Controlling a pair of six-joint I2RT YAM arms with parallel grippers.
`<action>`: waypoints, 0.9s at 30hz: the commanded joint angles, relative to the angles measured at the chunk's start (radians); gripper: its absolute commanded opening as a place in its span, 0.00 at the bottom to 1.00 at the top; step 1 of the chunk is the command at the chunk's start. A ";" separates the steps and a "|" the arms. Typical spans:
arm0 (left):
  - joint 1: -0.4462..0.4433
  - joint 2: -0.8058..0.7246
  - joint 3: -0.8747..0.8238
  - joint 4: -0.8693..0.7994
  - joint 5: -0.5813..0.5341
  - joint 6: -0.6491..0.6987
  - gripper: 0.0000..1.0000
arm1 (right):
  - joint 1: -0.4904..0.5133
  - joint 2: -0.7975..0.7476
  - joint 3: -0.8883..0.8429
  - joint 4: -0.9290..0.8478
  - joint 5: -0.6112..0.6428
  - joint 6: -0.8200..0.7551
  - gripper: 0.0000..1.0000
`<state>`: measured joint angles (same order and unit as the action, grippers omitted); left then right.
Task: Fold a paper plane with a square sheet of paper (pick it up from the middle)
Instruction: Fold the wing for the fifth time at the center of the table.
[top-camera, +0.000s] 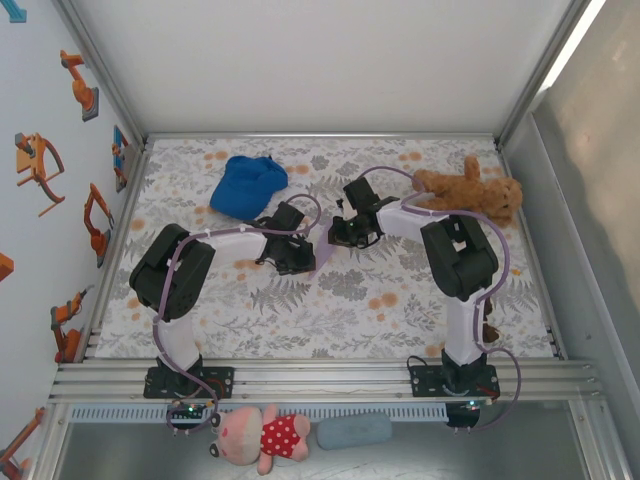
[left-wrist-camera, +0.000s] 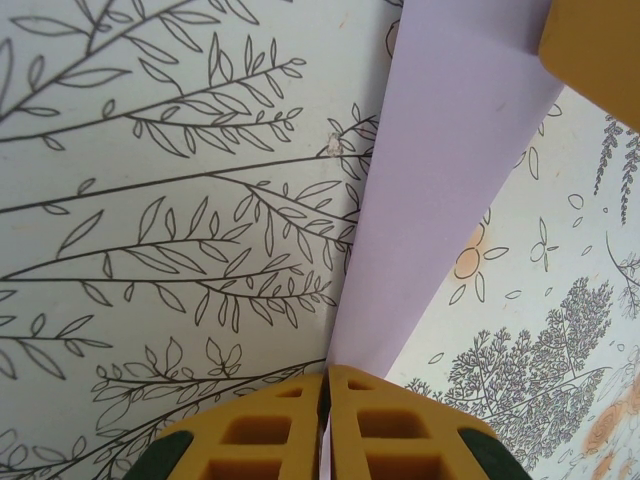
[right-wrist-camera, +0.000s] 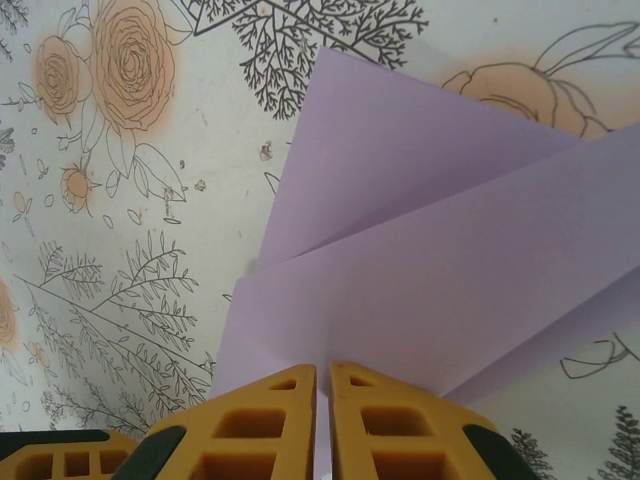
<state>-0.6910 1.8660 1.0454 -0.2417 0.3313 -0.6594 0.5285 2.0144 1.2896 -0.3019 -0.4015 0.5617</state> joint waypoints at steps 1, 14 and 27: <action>-0.015 0.089 -0.026 0.003 -0.037 -0.009 0.11 | -0.010 0.029 0.016 -0.030 0.027 0.015 0.12; -0.014 0.081 -0.024 -0.004 -0.044 -0.011 0.11 | -0.021 0.045 -0.006 -0.045 0.048 0.025 0.11; -0.016 -0.160 0.002 0.023 -0.123 -0.051 0.17 | -0.030 0.038 -0.069 -0.019 0.030 -0.005 0.08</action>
<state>-0.7063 1.7664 1.0462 -0.2420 0.2539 -0.6807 0.5106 2.0304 1.2667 -0.2722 -0.4263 0.5751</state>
